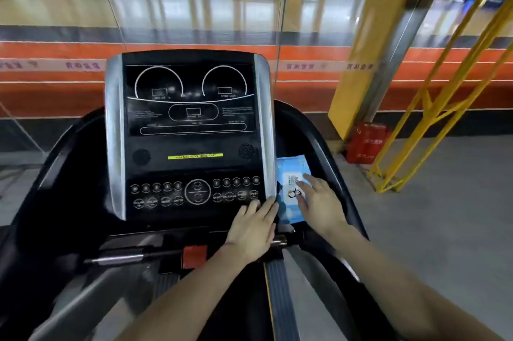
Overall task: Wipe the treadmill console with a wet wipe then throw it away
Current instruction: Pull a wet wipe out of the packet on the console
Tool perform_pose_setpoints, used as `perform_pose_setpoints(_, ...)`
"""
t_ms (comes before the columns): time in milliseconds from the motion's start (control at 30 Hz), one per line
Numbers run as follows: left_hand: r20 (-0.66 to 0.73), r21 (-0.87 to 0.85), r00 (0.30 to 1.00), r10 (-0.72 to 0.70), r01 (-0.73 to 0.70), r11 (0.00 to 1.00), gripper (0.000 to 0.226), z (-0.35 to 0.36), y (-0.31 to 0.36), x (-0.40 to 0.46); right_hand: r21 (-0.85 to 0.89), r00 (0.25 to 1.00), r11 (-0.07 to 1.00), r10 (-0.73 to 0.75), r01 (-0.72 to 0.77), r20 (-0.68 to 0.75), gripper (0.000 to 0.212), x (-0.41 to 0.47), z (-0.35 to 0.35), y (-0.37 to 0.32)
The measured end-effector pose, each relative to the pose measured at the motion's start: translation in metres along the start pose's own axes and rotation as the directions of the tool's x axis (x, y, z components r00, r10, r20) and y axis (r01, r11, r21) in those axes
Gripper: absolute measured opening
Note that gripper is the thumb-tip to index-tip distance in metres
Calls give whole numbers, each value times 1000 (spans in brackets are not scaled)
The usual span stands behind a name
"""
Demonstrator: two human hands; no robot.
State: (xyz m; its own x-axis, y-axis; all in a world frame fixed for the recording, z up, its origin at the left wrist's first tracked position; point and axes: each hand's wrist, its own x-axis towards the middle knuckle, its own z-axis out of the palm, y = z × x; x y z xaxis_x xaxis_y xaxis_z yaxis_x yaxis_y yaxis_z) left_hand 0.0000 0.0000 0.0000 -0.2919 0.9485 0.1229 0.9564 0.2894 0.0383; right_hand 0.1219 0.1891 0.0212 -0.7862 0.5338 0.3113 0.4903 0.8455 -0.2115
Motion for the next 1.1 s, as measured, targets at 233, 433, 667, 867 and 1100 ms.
perform_pose_setpoints(233, 57, 69, 998, -6, 2, 998, 60, 25, 11, 11, 136, 989, 990, -60, 41, 136, 40, 28, 21, 9)
perform_pose_setpoints(433, 70, 74, 997, -13, 8, 997, 60, 32, 11, 10, 165, 995, 983, 64, -76, 78, 50, 46, 29, -1)
perform_pose_setpoints(667, 131, 41, 991, -37, 32, 999, 64, 27, 14, 13, 119, 987, 981, 149, -156, 68, 45, 48, 27, -11)
perform_pose_setpoints(867, 76, 47, 997, -15, 11, 999, 64, 28, 22, 19, 235, 985, 956, 170, -175, 42, 41, 44, 18, 1)
perform_pose_setpoints(1100, -6, 57, 1000, 26, -26, 998, 60, 31, 17, 20, 514, 993, 851, 118, -104, 6, 21, 37, 7, 15)
